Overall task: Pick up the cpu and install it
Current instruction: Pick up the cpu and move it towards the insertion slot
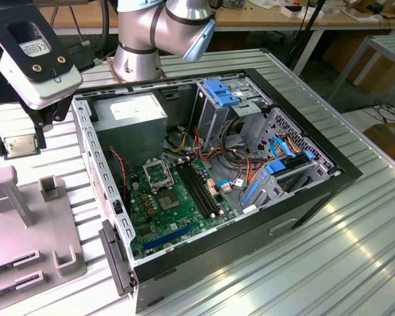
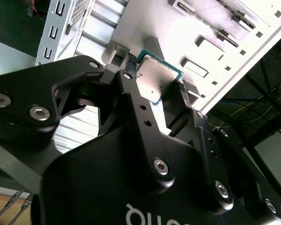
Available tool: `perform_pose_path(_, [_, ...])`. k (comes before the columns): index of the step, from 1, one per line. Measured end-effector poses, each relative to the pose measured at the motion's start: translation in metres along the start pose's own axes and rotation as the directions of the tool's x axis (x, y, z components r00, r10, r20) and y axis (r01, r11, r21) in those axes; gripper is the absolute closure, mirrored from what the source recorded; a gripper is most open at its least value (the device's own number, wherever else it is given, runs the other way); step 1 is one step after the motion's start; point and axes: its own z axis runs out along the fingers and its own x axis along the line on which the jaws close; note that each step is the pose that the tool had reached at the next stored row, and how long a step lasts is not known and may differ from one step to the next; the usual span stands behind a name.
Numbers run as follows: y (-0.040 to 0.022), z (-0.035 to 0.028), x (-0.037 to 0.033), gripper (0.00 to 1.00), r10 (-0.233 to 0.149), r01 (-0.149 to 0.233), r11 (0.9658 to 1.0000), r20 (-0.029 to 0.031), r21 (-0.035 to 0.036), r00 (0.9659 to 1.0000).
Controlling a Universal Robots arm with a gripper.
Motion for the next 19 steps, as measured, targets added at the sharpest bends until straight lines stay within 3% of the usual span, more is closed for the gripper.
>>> perform_pose_path(19, [0.0000,-0.0006,-0.0095,0.53,0.000,0.000,1.0000,0.0000,0.0002,1.0000])
